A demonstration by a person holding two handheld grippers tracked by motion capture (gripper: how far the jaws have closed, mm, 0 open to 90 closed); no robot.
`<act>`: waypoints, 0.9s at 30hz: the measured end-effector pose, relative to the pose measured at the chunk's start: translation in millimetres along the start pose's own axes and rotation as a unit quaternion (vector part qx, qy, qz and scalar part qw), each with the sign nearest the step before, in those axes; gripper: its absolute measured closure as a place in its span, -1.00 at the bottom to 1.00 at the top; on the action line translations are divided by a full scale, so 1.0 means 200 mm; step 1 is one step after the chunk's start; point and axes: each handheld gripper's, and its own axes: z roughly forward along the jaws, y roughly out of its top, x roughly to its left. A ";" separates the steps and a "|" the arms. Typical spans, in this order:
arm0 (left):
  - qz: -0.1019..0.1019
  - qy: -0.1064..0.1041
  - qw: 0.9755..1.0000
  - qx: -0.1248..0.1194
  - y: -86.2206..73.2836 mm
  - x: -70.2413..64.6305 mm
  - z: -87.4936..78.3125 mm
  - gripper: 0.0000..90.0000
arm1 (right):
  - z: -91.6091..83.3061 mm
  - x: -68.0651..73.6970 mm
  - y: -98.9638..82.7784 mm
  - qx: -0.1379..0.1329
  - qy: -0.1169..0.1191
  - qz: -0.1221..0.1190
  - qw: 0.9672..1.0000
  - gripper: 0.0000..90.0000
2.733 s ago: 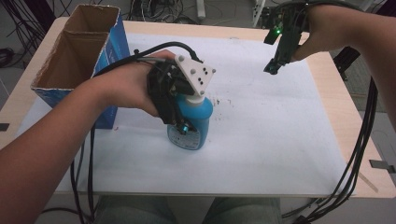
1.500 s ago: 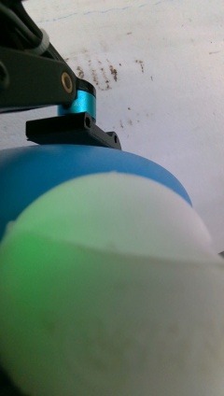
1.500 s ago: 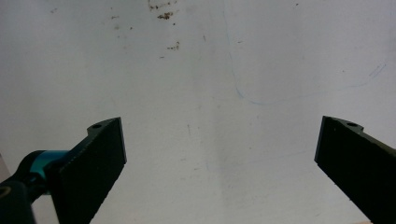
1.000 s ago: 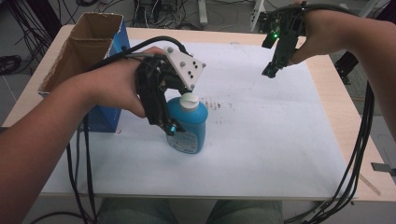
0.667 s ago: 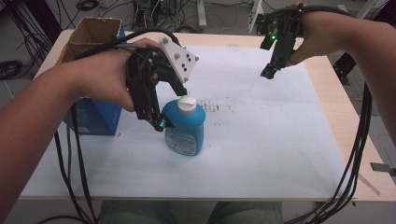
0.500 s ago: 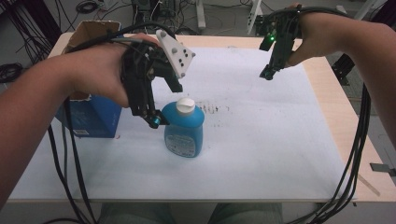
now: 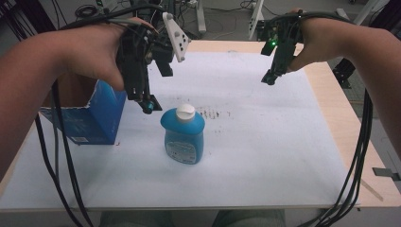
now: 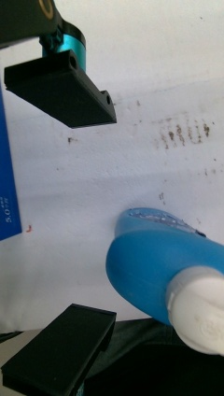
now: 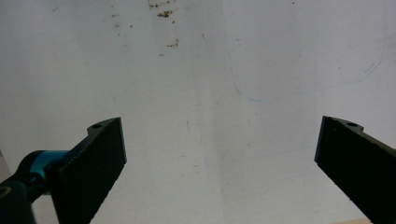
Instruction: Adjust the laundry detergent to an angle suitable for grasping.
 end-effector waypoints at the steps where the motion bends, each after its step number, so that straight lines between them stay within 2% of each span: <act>1: -0.001 0.001 1.000 0.003 0.00 0.01 0.00 -0.88 | 0.00 0.00 0.00 0.000 0.000 0.000 1.000 -0.98; 6: -0.014 0.012 0.999 0.032 0.00 0.05 0.00 -0.93 | 0.00 0.00 0.00 0.001 0.001 -0.001 1.000 -0.98; 12: -0.028 0.009 0.998 0.052 0.00 0.10 -0.01 -0.96 | 0.00 0.00 0.00 0.004 0.000 0.001 1.000 -0.98; 17: -0.035 0.006 0.998 0.056 -0.02 0.11 -0.02 -0.96 | 0.00 0.00 0.00 0.003 0.000 -0.001 1.000 -0.98; 23: -0.045 0.005 0.996 0.073 -0.03 0.12 -0.01 -0.96 | 0.01 0.01 0.01 0.004 -0.001 0.001 1.000 -0.98; 27: -0.055 0.001 0.996 0.071 -0.04 0.12 -0.01 -0.96 | 0.01 0.01 0.01 0.002 0.000 -0.002 1.000 -0.98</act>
